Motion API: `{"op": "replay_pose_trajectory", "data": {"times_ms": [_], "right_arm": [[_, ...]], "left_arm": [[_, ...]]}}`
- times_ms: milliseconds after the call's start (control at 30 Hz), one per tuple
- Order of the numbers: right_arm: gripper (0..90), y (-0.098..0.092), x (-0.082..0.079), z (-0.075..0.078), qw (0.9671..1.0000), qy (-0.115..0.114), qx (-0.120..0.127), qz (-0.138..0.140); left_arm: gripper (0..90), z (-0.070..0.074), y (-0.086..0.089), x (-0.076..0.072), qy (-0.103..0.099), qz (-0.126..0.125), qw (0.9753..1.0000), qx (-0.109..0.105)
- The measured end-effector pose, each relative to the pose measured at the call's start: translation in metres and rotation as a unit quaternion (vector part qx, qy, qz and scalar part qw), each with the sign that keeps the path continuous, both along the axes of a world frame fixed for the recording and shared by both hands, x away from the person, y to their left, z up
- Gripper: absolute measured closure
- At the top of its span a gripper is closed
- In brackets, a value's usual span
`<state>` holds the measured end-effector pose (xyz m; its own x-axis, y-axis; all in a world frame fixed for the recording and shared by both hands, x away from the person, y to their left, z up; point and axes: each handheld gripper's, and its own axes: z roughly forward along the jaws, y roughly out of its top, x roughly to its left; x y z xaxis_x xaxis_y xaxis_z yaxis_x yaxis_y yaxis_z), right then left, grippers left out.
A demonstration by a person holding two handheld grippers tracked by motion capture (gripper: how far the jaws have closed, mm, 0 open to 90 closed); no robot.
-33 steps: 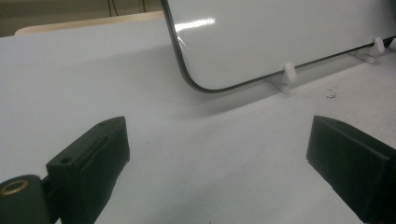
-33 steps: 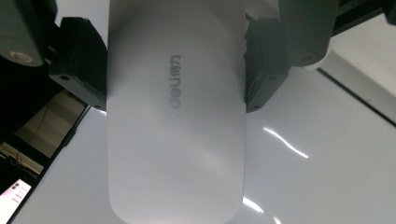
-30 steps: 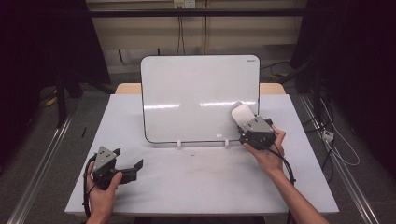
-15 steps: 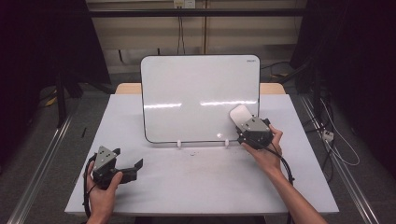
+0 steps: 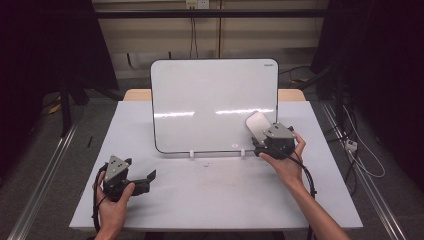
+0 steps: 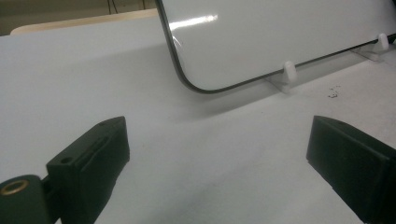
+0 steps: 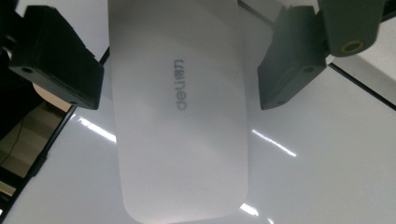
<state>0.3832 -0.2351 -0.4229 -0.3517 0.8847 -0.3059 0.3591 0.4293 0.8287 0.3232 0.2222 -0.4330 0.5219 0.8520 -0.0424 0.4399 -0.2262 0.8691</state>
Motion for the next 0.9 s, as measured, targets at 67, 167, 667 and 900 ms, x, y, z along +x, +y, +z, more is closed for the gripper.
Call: {"op": "replay_pose_trajectory", "data": {"times_ms": [67,167,667,900], "right_arm": [[10.4,-0.001,-0.001,0.001,1.0000,0.001,0.008,0.001],[6.2,0.000,-0.001,0.003,0.9998,-0.001,0.017,0.002],[6.3,-0.005,-0.002,0.013,0.9970,0.020,0.073,0.015],[6.8,-0.011,-0.004,0.017,0.9954,0.023,0.093,0.005]], "left_arm": [[5.9,0.000,0.000,0.000,0.000,-0.002,1.0000,0.001],[5.9,0.000,0.001,-0.001,0.000,-0.003,1.0000,0.000],[6.0,0.000,0.003,-0.002,-0.002,-0.002,1.0000,-0.006],[5.9,-0.002,0.006,0.000,0.001,0.000,0.9999,-0.012]]}}
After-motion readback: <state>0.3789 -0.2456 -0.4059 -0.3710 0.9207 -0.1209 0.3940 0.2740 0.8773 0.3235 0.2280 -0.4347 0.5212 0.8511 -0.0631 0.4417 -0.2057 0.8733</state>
